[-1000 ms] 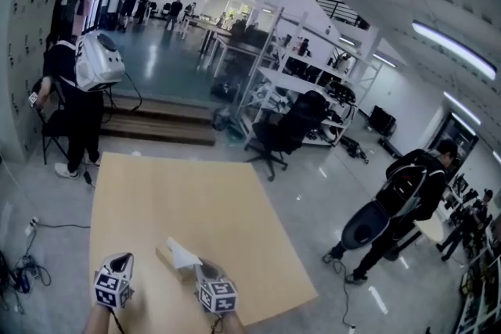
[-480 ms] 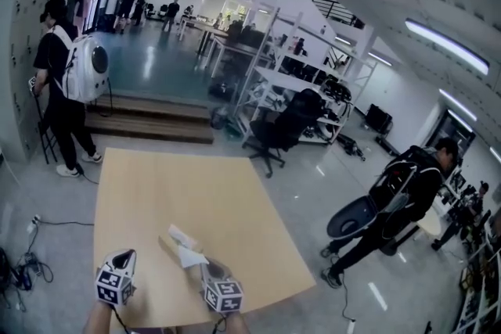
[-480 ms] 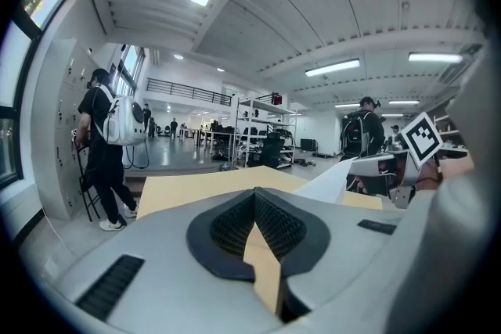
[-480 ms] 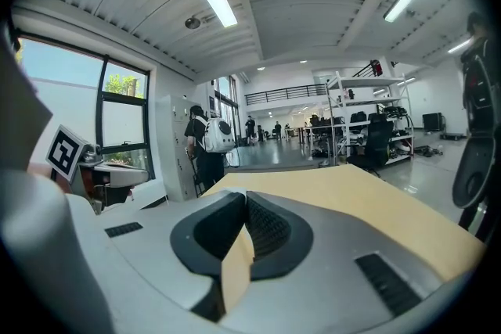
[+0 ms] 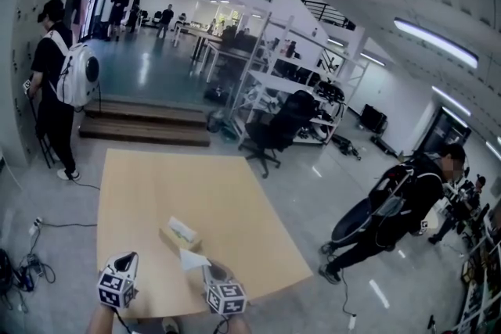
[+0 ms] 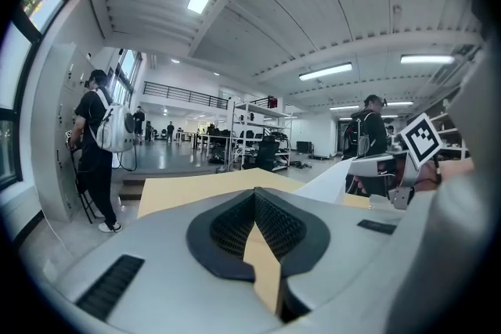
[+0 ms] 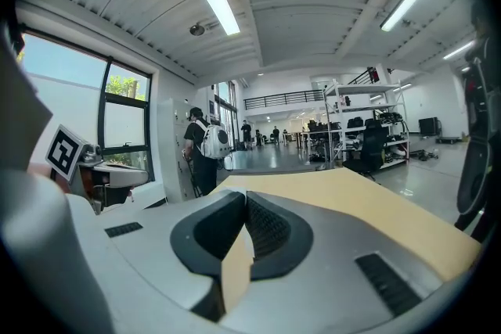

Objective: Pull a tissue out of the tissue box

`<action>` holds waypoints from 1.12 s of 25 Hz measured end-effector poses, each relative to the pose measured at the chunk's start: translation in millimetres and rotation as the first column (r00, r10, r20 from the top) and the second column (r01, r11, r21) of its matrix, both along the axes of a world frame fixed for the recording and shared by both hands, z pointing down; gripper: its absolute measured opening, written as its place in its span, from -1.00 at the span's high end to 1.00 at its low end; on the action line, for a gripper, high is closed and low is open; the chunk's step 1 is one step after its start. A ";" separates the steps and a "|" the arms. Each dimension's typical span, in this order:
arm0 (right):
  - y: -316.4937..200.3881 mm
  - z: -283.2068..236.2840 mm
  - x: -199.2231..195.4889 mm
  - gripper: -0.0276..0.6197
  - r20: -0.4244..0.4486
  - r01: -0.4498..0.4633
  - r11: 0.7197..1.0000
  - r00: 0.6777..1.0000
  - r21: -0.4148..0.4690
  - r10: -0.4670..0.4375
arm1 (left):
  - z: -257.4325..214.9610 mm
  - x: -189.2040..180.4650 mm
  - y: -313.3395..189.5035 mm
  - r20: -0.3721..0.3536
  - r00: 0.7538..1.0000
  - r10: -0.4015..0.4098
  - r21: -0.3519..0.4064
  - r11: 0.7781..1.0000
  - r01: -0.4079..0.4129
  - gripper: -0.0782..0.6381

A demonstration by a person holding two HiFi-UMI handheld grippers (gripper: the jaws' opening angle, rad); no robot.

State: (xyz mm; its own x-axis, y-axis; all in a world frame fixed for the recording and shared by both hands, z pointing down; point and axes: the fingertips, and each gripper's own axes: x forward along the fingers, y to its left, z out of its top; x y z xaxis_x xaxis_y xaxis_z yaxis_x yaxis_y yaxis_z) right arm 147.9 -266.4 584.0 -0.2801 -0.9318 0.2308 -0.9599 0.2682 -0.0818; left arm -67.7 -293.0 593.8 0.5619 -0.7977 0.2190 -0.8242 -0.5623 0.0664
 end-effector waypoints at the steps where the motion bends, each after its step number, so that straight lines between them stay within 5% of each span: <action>1: 5.3 -0.1 0.2 0.90 0.000 -0.002 1.000 1.000 0.003 0.002 | -1.3 -0.6 5.0 -0.001 1.000 0.000 0.004 1.000 0.000 0.76; 28: 96.2 -19.9 1.2 0.90 -0.013 0.006 0.996 1.000 0.090 -0.005 | -23.3 -2.4 94.4 -0.016 1.000 -0.024 0.071 0.997 0.025 0.76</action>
State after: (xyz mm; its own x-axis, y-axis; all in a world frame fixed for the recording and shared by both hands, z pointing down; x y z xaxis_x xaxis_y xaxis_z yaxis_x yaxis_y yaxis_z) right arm 149.1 -170.1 564.1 -0.2829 -0.9474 0.1496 -0.9591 0.2794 -0.0444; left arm -70.2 -198.6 570.5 0.5450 -0.8243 0.1532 -0.8369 -0.5459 0.0398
